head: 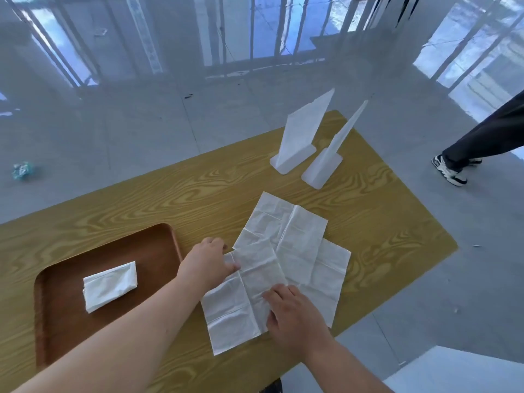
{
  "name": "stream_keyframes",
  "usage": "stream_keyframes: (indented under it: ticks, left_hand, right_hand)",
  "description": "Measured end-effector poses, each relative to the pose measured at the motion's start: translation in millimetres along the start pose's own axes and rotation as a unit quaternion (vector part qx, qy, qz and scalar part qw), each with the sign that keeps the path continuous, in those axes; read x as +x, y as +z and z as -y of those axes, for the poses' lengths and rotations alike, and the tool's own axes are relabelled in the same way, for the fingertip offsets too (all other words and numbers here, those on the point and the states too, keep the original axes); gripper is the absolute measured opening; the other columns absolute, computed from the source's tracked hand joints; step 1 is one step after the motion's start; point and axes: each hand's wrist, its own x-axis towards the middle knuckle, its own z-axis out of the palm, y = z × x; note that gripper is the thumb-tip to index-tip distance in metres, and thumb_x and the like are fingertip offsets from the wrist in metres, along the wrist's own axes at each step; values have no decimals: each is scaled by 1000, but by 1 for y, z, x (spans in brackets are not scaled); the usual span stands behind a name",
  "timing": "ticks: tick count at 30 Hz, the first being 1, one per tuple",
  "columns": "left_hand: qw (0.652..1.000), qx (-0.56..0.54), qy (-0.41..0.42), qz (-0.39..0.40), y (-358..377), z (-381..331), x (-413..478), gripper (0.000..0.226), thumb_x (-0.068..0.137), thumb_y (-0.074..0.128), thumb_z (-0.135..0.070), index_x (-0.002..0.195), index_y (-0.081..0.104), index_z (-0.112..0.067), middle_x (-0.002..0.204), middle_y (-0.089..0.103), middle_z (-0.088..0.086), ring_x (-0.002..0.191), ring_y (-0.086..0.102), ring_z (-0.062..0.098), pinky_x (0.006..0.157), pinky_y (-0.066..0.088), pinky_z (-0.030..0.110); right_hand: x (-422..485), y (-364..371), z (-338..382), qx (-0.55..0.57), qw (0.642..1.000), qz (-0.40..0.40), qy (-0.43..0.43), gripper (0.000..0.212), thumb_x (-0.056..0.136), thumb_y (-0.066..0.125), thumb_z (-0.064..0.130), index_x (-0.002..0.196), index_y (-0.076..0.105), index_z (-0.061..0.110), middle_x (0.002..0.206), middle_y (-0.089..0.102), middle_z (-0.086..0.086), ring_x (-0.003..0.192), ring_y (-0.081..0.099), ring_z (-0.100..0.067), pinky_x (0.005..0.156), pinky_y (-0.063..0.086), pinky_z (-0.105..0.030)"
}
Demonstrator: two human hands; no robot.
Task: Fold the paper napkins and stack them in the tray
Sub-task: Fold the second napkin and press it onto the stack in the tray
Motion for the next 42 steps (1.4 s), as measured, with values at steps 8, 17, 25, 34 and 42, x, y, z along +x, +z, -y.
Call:
stream_keyframes:
  ticks: [8, 17, 25, 34, 42]
  left_hand:
    - [998, 46, -28, 21, 4, -12, 9, 38, 82, 74, -59, 100, 67, -26, 105, 69, -5, 96, 61, 20, 83, 57, 40]
    - [956, -276, 4, 96, -35, -27, -26, 36, 69, 79, -46, 88, 75, -17, 82, 77, -3, 75, 72, 20, 72, 61, 43]
    - [761, -634, 43, 129, -113, -17, -80, 34, 82, 78, -22, 114, 75, -10, 103, 78, 12, 90, 75, 24, 75, 60, 31]
    - [678, -733, 49, 33, -182, 32, -121, 48, 88, 77, -29, 127, 67, -3, 120, 69, 20, 114, 65, 38, 108, 47, 57]
    - [759, -641, 20, -115, -204, 93, -146, 84, 77, 88, -9, 150, 48, -19, 119, 79, 16, 107, 76, 31, 89, 60, 45]
  right_hand:
    - [-4, 2, -5, 31, 999, -6, -7, 49, 101, 39, 31, 147, 54, 21, 147, 54, 3, 133, 47, -18, 112, 43, -35]
    - [4, -26, -5, 210, 965, -82, 134, 33, 100, 54, 45, 131, 59, 33, 124, 58, 16, 118, 54, -6, 98, 49, -25]
    - [30, -78, 25, 621, 752, 63, 212, 88, 60, 74, 89, 118, 67, 24, 125, 68, -9, 120, 64, -27, 105, 53, -46]
    - [52, -153, 116, 750, 655, 95, -10, 68, 90, 80, 30, 150, 52, 12, 147, 63, -15, 135, 60, -35, 108, 51, -49]
    - [78, -194, 170, 587, 809, -41, 5, 113, 85, 84, 9, 167, 9, 32, 117, 76, -4, 102, 77, -20, 80, 63, -32]
